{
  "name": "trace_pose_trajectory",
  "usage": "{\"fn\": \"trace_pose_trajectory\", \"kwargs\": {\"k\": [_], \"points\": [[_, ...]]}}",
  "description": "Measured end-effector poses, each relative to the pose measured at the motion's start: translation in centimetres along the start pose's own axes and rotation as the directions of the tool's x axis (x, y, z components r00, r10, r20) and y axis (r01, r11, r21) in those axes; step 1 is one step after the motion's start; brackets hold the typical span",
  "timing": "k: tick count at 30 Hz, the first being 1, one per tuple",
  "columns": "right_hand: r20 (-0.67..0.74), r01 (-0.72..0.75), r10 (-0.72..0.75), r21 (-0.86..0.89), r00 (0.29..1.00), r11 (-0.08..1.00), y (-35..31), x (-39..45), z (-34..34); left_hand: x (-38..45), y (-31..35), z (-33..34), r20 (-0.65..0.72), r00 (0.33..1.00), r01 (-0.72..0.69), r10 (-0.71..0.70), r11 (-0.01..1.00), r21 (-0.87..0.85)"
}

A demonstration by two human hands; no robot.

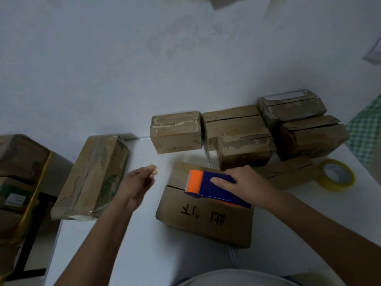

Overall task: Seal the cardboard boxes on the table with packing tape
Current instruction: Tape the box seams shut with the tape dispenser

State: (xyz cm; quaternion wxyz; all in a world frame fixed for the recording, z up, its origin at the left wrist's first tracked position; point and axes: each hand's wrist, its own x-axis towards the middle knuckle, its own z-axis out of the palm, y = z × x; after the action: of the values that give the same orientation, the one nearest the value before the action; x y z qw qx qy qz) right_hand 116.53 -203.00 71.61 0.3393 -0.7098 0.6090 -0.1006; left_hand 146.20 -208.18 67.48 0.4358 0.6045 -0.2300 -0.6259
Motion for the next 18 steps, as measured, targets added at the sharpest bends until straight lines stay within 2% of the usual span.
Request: {"fn": "trace_pose_trajectory", "kwargs": {"k": [3, 6, 12, 18], "points": [[-0.001, -0.027, 0.027, -0.065, 1.000, 0.998, 0.9, 0.1, 0.0, 1.5, -0.2, -3.1, -0.066, 0.997, 0.044, -0.046, 0.999, -0.031], [-0.038, -0.049, 0.043, -0.189, 0.998, 0.981, 1.2, 0.4, 0.7, 2.4, -1.5, -3.6, -0.028, 0.994, 0.111, -0.109, 0.992, 0.060], [-0.077, -0.119, 0.101, -0.291, 0.992, 0.949, 1.6, 1.1, 2.2, 4.0, -3.3, -3.5, -0.041, 0.999, 0.026, -0.015, 0.954, 0.300], [-0.055, -0.149, 0.139, -0.325, 0.989, 0.934, 1.5, 1.8, 2.7, 4.9, -5.1, -2.8, -0.025, 0.998, 0.070, -0.066, 0.925, 0.373]]}}
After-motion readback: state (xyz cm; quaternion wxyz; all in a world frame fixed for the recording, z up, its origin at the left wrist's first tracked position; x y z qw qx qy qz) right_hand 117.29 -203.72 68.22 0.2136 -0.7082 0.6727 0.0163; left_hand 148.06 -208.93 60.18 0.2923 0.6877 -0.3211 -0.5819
